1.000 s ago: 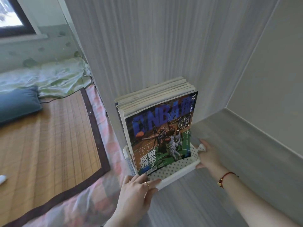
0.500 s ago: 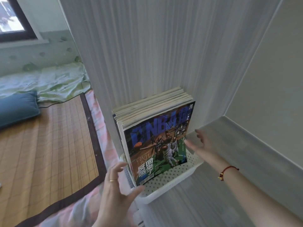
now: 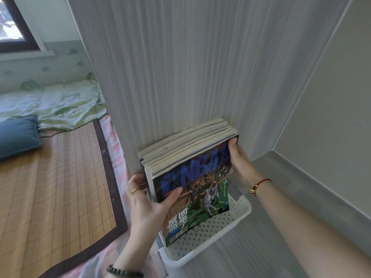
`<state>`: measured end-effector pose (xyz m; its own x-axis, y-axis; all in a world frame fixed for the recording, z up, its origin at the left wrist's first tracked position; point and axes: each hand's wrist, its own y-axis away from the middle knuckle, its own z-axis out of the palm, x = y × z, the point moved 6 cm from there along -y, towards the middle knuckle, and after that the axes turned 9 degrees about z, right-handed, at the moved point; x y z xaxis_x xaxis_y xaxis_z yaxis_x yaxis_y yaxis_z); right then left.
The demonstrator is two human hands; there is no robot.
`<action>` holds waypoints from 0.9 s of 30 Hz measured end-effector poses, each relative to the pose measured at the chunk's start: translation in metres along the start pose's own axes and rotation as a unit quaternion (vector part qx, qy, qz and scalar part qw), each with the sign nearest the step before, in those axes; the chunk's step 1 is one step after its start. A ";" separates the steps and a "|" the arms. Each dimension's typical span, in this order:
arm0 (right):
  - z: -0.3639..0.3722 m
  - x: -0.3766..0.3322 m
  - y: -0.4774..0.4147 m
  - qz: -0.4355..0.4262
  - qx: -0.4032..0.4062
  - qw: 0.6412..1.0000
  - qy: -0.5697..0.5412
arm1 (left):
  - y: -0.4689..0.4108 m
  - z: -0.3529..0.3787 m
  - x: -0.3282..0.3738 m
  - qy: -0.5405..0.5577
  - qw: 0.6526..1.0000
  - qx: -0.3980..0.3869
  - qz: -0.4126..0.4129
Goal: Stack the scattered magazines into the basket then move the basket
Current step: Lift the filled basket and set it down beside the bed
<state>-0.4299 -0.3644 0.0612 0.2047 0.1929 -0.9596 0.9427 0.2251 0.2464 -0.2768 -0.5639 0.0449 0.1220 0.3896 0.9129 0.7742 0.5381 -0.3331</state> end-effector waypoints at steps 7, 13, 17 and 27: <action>0.000 0.007 0.001 -0.014 -0.043 0.987 -0.151 | 0.017 0.010 0.002 0.111 0.993 0.005 -0.028; 0.003 0.012 -0.007 -0.005 0.042 0.960 -0.276 | 0.019 0.011 0.000 0.184 0.980 0.045 -0.058; -0.001 0.013 -0.006 -0.018 0.075 0.937 -0.340 | 0.014 0.010 0.000 0.202 0.977 0.049 -0.051; -0.016 0.002 -0.014 -0.007 0.114 0.974 -0.197 | -0.002 0.021 0.013 0.166 0.986 -0.021 -0.029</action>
<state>-0.4467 -0.3516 0.0576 0.2352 -0.1998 -0.9512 0.9707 -0.0009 0.2402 -0.2902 -0.5443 0.0521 0.2685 0.0902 0.9591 0.8096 0.5184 -0.2754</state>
